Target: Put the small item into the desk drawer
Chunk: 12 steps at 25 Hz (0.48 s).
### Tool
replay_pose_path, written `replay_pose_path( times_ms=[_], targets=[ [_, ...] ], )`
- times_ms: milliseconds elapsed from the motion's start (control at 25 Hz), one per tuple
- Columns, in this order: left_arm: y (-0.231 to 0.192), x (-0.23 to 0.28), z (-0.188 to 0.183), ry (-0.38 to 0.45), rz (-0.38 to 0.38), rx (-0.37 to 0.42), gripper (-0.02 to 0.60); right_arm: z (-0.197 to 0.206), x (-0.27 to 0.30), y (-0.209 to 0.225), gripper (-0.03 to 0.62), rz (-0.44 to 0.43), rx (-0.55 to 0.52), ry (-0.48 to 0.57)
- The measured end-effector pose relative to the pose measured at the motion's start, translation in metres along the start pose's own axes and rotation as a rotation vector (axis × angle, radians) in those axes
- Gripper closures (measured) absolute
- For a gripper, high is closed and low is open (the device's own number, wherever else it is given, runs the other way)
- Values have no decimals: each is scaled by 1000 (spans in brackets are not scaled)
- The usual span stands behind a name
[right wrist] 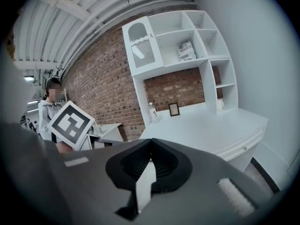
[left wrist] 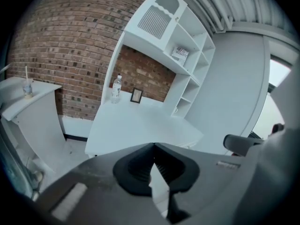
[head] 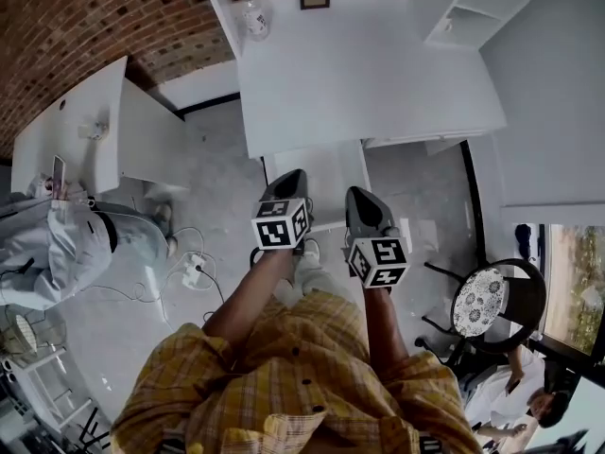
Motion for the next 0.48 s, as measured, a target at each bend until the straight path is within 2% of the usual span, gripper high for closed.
replay_pose_path(
  times_ms=[200, 480],
  targets=[
    [17, -33, -12, 70, 7, 94, 580, -8, -15, -12, 600, 0, 16, 33],
    [38, -76, -17, 154, 15, 169, 580, -23, -41, -23, 600, -19, 21, 86]
  ],
)
Point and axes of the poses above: the fingertips, and each gripper's own axes: x forward along the fingers, y to its right, z out of its underside, the point moved 6 cm from there along -x, backward along the fingers, and after that the axes turned 12 degrees about -y, right-handed, at the moved point
